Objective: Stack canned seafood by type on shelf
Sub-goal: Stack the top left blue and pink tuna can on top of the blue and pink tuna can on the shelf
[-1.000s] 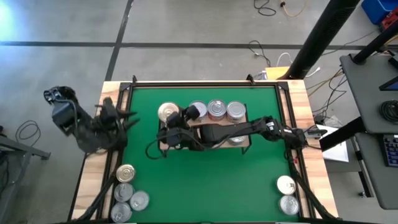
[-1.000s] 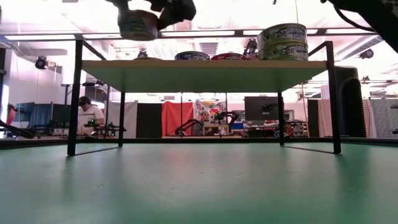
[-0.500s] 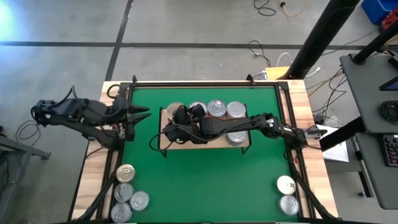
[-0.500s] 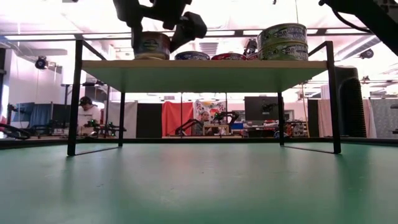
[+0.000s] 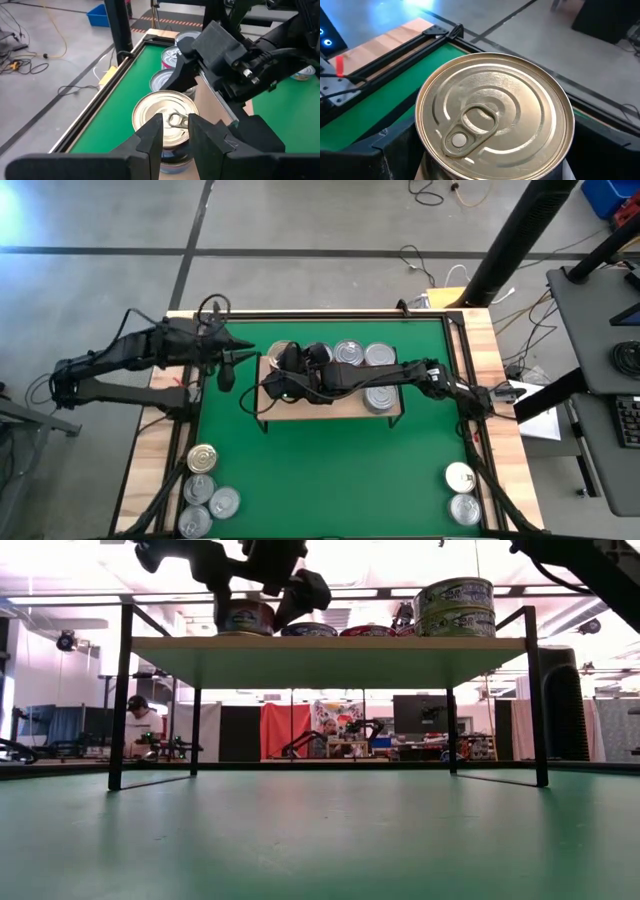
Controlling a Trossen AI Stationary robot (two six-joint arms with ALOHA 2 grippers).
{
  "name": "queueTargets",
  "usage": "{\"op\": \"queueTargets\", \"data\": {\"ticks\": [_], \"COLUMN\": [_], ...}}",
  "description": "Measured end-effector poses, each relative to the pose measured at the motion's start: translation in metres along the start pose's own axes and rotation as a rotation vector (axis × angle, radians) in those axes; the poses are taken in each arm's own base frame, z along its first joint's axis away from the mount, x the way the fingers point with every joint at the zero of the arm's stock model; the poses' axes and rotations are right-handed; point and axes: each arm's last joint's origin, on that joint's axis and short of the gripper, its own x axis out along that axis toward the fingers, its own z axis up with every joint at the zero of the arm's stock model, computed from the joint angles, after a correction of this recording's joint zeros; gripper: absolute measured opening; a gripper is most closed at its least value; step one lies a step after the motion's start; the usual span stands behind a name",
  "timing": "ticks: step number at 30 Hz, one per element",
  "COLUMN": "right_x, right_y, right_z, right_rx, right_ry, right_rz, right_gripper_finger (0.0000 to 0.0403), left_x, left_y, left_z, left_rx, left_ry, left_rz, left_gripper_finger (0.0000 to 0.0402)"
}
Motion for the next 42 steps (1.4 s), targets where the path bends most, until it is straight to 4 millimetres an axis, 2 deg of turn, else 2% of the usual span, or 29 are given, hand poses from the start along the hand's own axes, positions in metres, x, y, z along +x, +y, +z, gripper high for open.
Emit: {"op": "queueTargets", "data": {"ticks": [6, 28, 34, 42], "right_x": [0.002, -0.005, -0.004, -0.004], "right_y": [0.001, 0.010, 0.010, 0.010], "right_z": [-0.001, -0.009, -0.009, -0.009], "right_rx": [-0.046, -0.071, -0.074, -0.078], "right_ry": [0.022, 0.115, 0.116, 0.116], "right_rz": [0.030, 0.173, 0.174, 0.174], "right_gripper_finger": [0.0380, 0.0380, 0.0390, 0.0396], "left_x": [-0.001, 0.001, 0.013, 0.040], "left_y": [0.006, 0.006, 0.003, 0.001], "left_z": [0.001, 0.002, 0.002, 0.000], "left_rx": [-0.006, -0.014, -0.011, 0.035], "left_ry": [-0.006, -0.009, 0.030, 0.110], "left_rz": [0.021, 0.023, -0.034, -0.035], "left_gripper_finger": [0.0077, 0.0077, 0.0077, 0.0077]}}
